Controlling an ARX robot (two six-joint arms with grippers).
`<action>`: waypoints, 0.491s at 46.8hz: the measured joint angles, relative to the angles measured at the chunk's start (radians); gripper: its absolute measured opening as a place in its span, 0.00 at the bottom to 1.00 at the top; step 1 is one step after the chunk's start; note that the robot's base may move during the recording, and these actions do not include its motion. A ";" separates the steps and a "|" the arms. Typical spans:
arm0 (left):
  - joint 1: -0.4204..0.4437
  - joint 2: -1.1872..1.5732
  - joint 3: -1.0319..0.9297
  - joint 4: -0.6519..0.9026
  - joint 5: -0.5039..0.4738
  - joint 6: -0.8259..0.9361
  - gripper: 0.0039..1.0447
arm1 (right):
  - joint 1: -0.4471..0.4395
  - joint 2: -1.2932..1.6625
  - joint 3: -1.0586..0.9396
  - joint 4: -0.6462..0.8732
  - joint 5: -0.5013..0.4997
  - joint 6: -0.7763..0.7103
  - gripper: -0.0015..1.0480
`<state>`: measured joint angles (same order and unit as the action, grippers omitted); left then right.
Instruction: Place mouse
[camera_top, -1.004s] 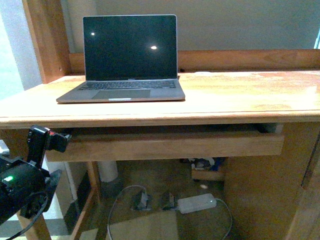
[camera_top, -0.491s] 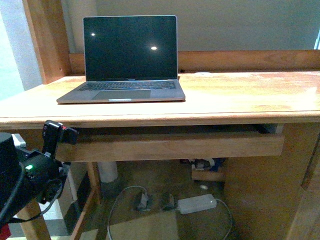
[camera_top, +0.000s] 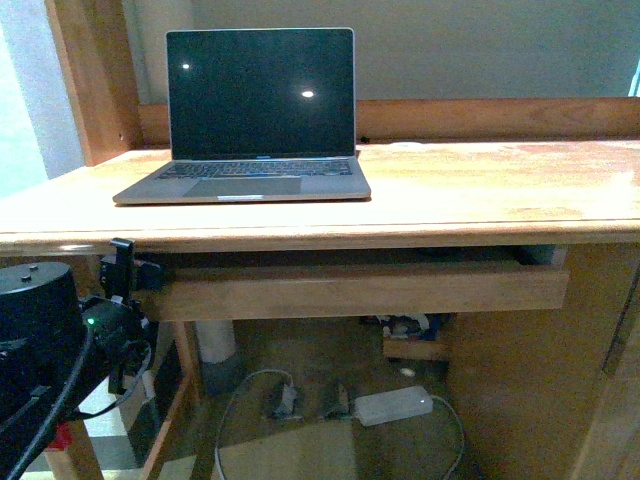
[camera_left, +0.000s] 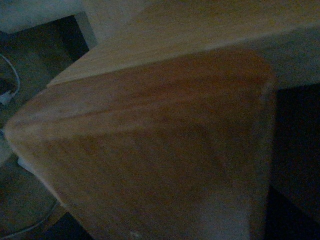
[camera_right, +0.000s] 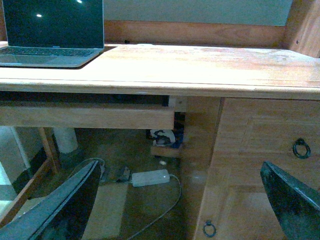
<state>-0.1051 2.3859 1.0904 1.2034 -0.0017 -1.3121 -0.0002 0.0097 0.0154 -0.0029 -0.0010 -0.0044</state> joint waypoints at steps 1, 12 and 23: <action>0.000 0.000 -0.004 0.008 0.000 -0.012 0.55 | 0.000 0.000 0.000 0.000 0.000 0.000 0.94; -0.005 -0.055 -0.113 0.042 -0.003 -0.057 0.53 | 0.000 0.000 0.000 0.000 0.000 0.000 0.94; -0.013 -0.210 -0.335 0.018 0.016 -0.061 0.53 | 0.000 0.000 0.000 0.000 0.000 0.000 0.94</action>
<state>-0.1184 2.1761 0.7551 1.2217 0.0143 -1.3727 -0.0002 0.0097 0.0154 -0.0025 -0.0006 -0.0044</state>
